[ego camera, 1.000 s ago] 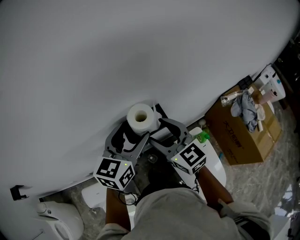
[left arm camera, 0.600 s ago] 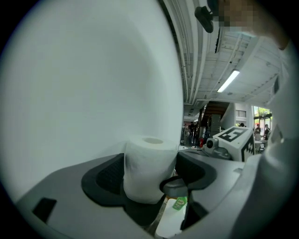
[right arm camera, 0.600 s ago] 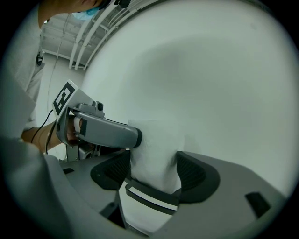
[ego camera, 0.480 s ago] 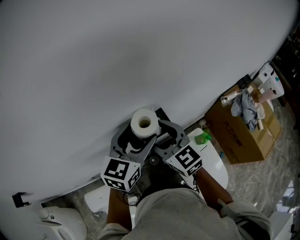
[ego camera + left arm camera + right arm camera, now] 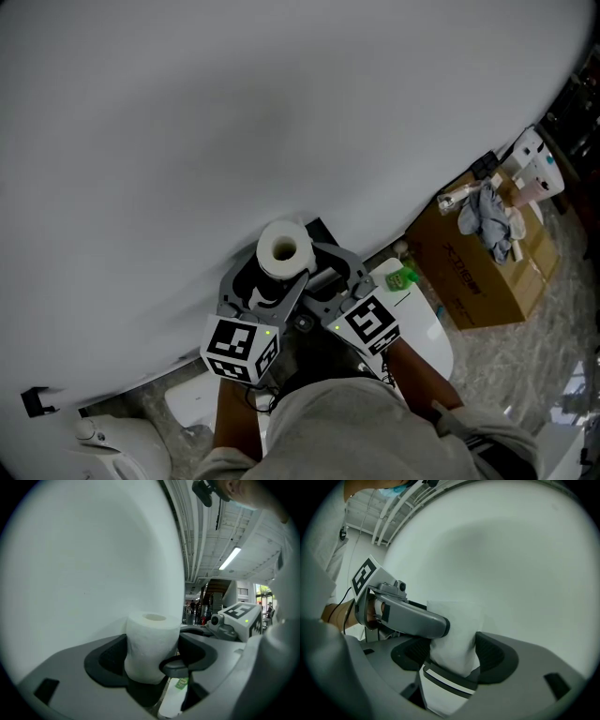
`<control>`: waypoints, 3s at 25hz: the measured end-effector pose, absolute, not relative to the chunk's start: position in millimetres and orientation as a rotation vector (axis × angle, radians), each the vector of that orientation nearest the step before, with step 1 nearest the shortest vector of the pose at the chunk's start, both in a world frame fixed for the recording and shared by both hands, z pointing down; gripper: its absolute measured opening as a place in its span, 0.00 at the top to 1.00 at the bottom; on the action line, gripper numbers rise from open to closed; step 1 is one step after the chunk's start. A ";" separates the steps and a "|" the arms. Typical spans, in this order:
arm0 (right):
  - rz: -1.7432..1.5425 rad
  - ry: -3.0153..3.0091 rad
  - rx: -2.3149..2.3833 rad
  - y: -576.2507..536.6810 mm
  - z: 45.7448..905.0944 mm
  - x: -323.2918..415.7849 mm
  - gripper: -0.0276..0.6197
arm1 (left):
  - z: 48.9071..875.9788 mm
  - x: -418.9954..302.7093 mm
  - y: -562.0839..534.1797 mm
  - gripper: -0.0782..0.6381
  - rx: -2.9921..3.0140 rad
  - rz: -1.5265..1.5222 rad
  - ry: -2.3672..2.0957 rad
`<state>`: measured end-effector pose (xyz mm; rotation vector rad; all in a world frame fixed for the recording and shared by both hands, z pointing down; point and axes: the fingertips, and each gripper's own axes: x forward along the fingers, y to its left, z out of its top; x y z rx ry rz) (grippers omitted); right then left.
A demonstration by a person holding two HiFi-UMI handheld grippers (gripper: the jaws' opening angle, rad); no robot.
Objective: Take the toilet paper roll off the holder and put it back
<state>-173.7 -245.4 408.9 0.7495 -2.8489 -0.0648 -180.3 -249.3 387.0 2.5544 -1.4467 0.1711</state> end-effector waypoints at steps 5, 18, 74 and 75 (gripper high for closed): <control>-0.094 -2.858 0.748 -242.1 405.1 -173.1 0.51 | 382.4 -179.2 -245.2 0.40 2.570 0.188 -1.480; -0.172 -2.913 0.731 -215.2 388.7 -159.9 0.51 | 365.5 -165.8 -216.6 0.41 2.622 0.143 -1.567; -0.017 -2.710 1.163 -114.0 421.6 91.5 0.51 | 399.0 86.7 -119.5 0.41 2.780 0.215 -1.092; -0.019 -2.720 1.127 -113.0 421.1 84.2 0.51 | 398.9 79.3 -118.7 0.41 2.767 0.214 -1.127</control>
